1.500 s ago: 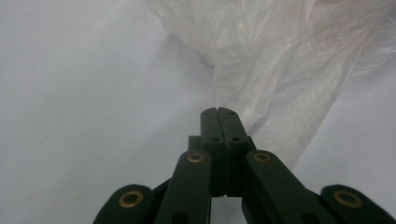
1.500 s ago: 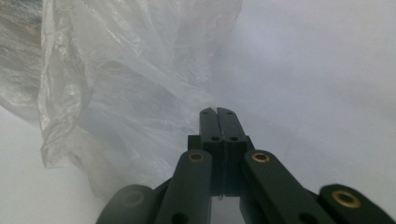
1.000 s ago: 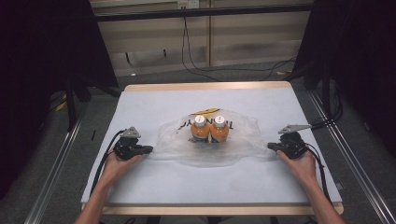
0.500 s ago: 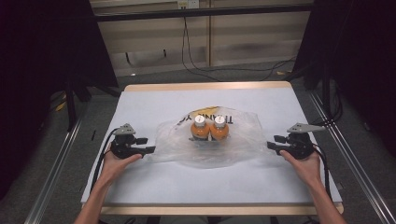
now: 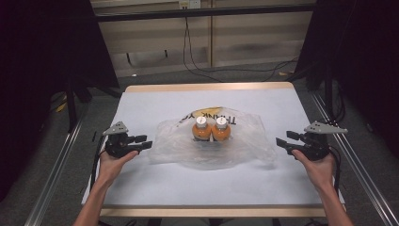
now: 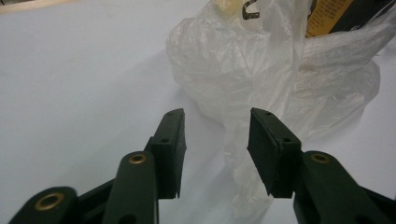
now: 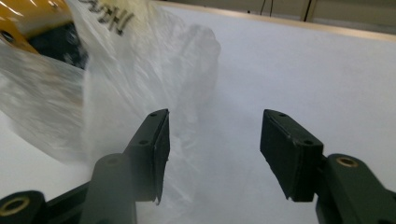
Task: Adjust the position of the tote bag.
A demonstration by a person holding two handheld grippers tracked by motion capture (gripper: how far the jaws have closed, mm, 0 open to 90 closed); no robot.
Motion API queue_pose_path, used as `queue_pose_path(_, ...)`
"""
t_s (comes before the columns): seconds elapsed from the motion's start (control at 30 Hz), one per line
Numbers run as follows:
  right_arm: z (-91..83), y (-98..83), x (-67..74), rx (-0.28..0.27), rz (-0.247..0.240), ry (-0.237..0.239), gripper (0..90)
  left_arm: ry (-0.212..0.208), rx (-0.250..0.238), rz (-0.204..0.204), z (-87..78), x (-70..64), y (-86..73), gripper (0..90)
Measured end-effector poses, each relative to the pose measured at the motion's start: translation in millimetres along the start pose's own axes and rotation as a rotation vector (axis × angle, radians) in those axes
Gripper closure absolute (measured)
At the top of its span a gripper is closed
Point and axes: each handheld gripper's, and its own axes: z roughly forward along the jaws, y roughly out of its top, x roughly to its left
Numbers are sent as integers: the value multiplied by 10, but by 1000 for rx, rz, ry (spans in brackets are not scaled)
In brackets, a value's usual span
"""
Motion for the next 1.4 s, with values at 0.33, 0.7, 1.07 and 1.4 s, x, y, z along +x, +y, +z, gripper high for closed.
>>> queue_pose_path(0.33, 74, 168, 274, -4, -71, 99, 546, -57, -50, 71, 4, -238, 207, 721)
queue_pose_path(0.7, 323, 408, 595, 8, -158, 237, 866, -143, -37, 152, 300, -528, 457, 829)
queue_pose_path(1.07, 799, 688, 783, 129, -243, 290, 900, -199, -26, 150, 713, -628, 727, 849)
queue_pose_path(1.4, 1049, 541, 847, 199, -228, 330, 900, -161, 61, 179, 929, -657, 665, 850)
